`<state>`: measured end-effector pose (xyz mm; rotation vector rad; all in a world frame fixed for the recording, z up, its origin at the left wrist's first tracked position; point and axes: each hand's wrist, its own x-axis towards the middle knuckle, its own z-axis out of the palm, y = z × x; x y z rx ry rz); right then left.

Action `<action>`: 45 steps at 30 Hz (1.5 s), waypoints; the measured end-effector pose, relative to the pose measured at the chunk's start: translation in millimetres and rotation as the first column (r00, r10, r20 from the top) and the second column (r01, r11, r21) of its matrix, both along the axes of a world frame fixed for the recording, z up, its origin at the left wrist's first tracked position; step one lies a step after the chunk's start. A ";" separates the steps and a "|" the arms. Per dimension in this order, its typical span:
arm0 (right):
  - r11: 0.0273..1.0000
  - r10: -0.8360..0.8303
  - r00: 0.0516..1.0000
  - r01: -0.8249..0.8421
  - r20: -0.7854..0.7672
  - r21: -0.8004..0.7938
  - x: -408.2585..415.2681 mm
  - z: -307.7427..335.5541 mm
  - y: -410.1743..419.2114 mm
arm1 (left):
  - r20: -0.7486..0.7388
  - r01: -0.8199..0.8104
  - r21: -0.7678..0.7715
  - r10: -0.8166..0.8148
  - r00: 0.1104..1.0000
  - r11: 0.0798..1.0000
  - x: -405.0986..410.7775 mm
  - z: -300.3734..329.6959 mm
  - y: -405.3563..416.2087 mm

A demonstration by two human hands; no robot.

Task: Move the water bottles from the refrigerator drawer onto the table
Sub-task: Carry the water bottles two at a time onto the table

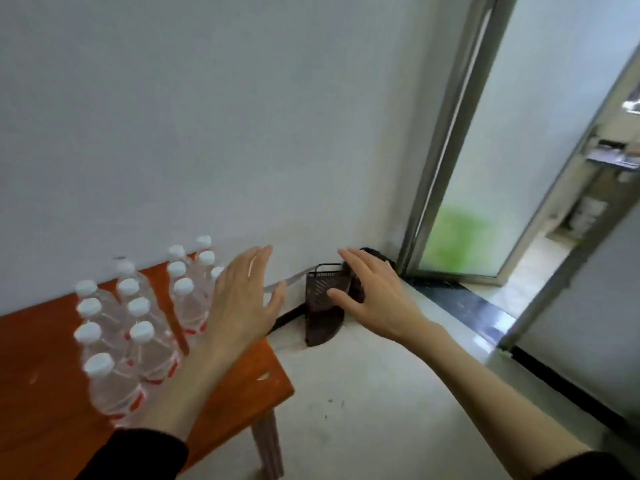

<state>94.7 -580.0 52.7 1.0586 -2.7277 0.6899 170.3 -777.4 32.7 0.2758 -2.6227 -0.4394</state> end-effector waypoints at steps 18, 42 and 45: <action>0.487 -0.851 0.496 0.868 -0.171 0.093 185.6 17.4 555.6 | 0.104 0.868 -0.109 -0.863 0.495 0.485 -16.9 15.6 567.0; -0.022 -0.920 -0.089 0.984 0.382 0.177 216.0 -116.2 940.0 | 0.475 0.947 0.298 -0.879 -0.040 0.118 -36.5 -117.1 1017.3; -0.056 -0.885 -0.170 0.963 0.434 0.263 207.9 -146.9 973.3 | 0.514 0.879 0.407 -0.858 0.005 0.249 -26.4 -141.1 1057.1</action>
